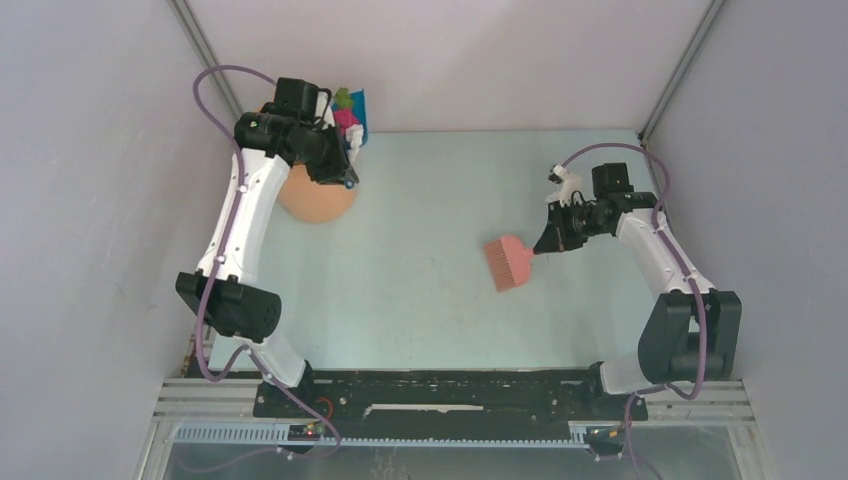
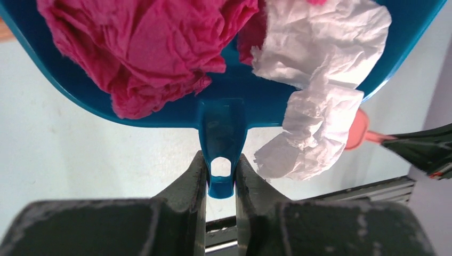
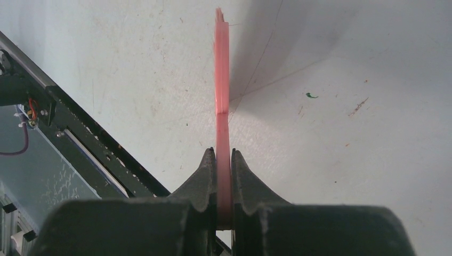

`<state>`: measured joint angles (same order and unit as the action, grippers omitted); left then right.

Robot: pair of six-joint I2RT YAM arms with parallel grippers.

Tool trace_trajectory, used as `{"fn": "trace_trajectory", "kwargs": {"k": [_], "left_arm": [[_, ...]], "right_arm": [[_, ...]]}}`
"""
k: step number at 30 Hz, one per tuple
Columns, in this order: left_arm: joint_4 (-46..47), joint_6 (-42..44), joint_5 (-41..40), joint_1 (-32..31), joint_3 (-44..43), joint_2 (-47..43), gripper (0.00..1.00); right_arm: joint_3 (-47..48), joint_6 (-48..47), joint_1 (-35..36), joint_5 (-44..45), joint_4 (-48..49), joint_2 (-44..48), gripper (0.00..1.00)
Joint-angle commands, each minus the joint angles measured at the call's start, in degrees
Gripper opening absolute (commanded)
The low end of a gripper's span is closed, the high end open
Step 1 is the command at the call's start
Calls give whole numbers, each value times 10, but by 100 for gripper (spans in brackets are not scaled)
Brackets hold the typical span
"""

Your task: Sweep away the paper scraps from the table

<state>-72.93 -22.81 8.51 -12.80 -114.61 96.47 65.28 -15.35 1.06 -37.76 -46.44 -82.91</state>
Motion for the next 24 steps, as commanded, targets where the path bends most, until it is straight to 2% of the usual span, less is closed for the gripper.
{"fn": "trace_trajectory", "kwargs": {"k": [1,7,10,13,14,18,24], "left_arm": [[59,-33,82,29,-37,9,0],[191,-142,225,83,17,-10,0],[321,-242,297,114,85,-31,0],[513,-404,363,150,188,-50,0],[622,-465,380,157,223,-52,0],[958,-705,409,167,332,-47,0],[1275,-933,372,167,404,-16,0]], "right_arm": [[2,-9,-6,-21,3,23,0],[1,-7,-26,-27,2,23,0],[1,-7,-26,-31,0,20,0],[2,-8,-26,-32,-1,19,0],[1,-7,-26,-32,-1,19,0],[0,-7,-28,-32,-1,23,0],[1,-6,-29,-34,-2,22,0]]}}
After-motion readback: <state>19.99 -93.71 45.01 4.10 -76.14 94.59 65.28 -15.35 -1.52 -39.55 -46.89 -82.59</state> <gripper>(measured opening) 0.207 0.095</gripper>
